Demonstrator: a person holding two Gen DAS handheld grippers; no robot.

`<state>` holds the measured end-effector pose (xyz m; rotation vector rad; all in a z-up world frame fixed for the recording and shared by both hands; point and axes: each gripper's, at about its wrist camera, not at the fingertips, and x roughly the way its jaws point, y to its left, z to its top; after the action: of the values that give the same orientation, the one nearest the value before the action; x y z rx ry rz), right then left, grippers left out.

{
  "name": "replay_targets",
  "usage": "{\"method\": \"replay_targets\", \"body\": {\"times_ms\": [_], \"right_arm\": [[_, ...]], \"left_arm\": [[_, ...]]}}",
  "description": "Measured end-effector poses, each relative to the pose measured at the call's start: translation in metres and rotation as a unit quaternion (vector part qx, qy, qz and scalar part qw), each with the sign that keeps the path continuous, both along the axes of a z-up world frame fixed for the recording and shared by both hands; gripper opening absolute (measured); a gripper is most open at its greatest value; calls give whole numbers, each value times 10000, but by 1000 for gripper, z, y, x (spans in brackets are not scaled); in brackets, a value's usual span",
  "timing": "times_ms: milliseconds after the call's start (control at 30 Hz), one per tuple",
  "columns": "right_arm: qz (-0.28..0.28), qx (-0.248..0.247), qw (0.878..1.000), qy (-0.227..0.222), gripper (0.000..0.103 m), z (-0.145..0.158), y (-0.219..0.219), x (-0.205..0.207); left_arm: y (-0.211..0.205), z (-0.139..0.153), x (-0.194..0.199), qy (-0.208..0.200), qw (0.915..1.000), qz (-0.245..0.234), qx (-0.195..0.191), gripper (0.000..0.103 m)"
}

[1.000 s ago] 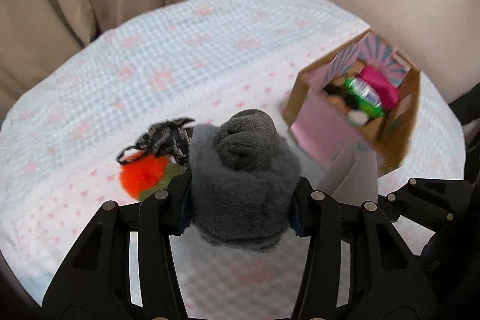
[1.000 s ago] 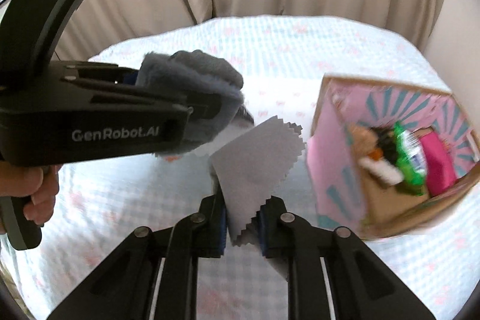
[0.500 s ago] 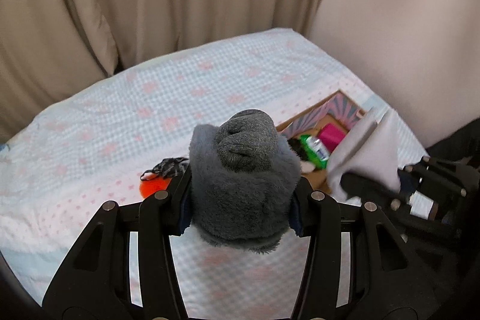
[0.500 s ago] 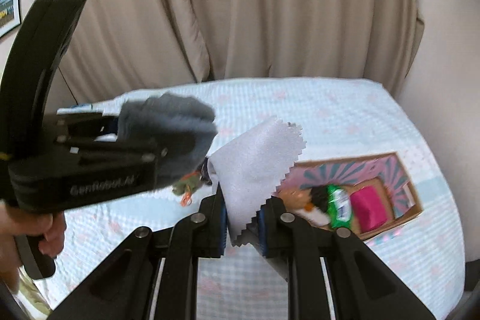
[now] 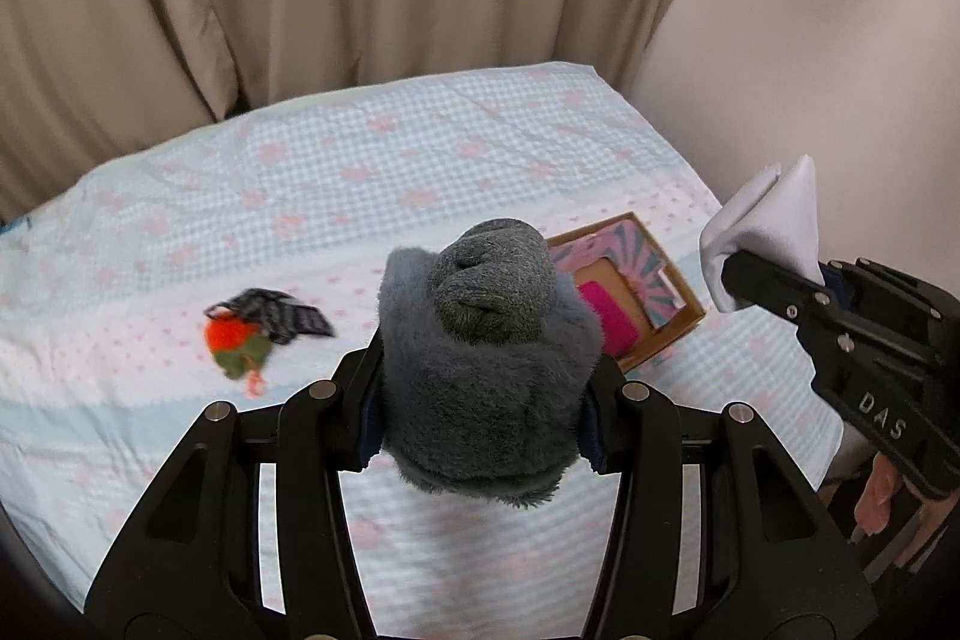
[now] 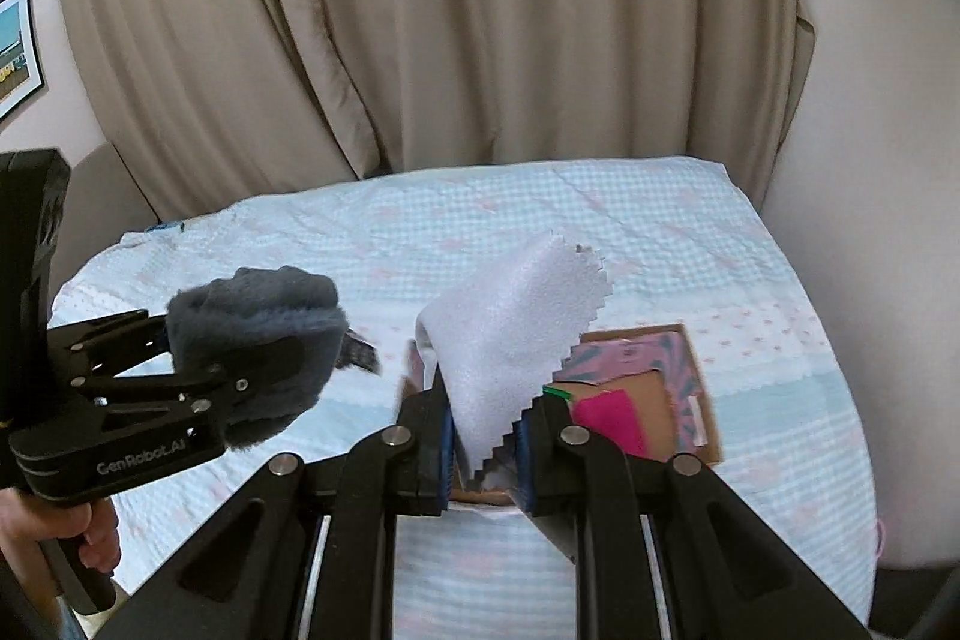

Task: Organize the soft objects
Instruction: 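Carry the sock with the left tool into the box while the right tool drops the cloth there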

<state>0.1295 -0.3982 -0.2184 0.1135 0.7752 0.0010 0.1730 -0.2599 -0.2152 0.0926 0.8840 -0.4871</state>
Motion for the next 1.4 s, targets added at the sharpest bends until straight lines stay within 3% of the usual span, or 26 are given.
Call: {"method": "replay_targets", "body": {"times_ms": [367, 833, 1000, 1067, 1100, 1133, 1167, 1200, 1400], "right_arm": [[240, 126, 9974, 666, 15, -45, -86, 37], [40, 587, 9818, 1808, 15, -142, -127, 111], [-62, 741, 9765, 2022, 15, -164, -133, 127], [-78, 800, 9750, 2072, 17, -168, -134, 131], [-64, 844, 9741, 2096, 30, -170, -134, 133], [-56, 850, 9739, 2106, 44, -171, -134, 135], [-39, 874, 9740, 2092, 82, -173, -133, 136], [-35, 901, 9745, 2053, 103, -173, -133, 137], [-54, 823, 9791, 1859, 103, -171, -133, 133]], "left_arm": [[-79, -52, 16, 467, 9981, 296, 274, 46], [-105, -162, 75, 1751, 9793, 636, 795, 46], [-111, -175, 82, 1854, 9769, 557, 901, 46], [-113, -174, 83, 1799, 9777, 528, 948, 62], [-113, -174, 83, 1776, 9778, 529, 974, 69], [-114, -174, 84, 1779, 9770, 541, 1039, 87], [-116, -174, 84, 1793, 9763, 544, 1080, 102], [-116, -175, 84, 1807, 9757, 538, 1117, 103], [-114, -174, 77, 1798, 9754, 431, 1196, 103]]}}
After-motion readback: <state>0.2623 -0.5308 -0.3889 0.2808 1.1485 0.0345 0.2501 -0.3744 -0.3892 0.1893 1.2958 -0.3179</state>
